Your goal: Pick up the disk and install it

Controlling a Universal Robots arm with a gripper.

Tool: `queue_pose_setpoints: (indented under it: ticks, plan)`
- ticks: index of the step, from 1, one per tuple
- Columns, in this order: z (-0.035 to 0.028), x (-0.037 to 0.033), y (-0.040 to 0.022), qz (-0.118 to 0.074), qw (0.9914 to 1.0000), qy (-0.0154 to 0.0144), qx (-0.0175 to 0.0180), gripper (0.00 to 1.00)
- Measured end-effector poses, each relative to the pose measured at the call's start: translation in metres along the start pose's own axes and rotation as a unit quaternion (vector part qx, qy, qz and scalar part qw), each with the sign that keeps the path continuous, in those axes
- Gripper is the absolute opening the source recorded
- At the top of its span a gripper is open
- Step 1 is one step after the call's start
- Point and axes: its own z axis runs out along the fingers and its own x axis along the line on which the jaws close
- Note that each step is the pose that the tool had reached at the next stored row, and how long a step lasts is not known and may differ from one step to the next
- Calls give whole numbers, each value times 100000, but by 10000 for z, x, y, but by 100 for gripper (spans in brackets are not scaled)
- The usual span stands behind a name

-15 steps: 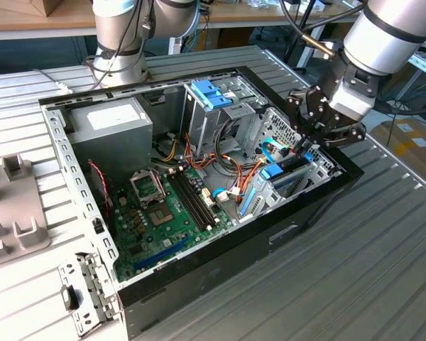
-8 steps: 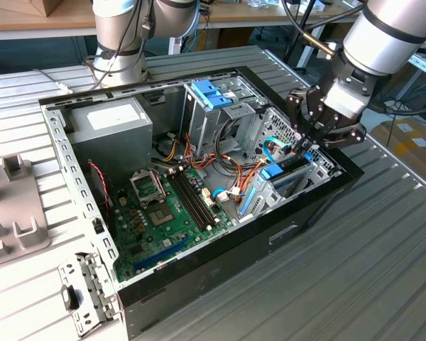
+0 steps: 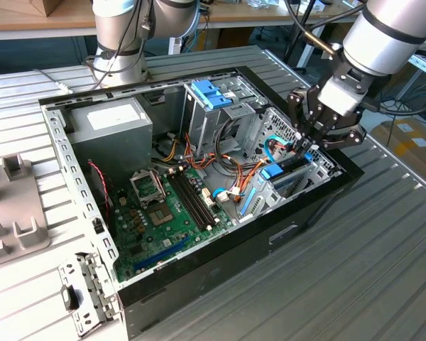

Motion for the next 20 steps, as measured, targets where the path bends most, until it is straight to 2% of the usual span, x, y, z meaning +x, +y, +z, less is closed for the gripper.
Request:
queue_pose_setpoints:
  ticks: [2, 6, 10, 16, 20]
  plan:
    - [2, 0, 0, 1575, 99988, 69, 95, 17]
    - [4, 0, 0, 3348, 99944, 145, 202, 17]
    - [6, 0, 0, 5170, 99866, 225, 313, 17]
    - [9, 0, 0, 8343, 99649, 366, 505, 17]
    - [12, 1, 1, 10595, 99434, 468, 639, 17]
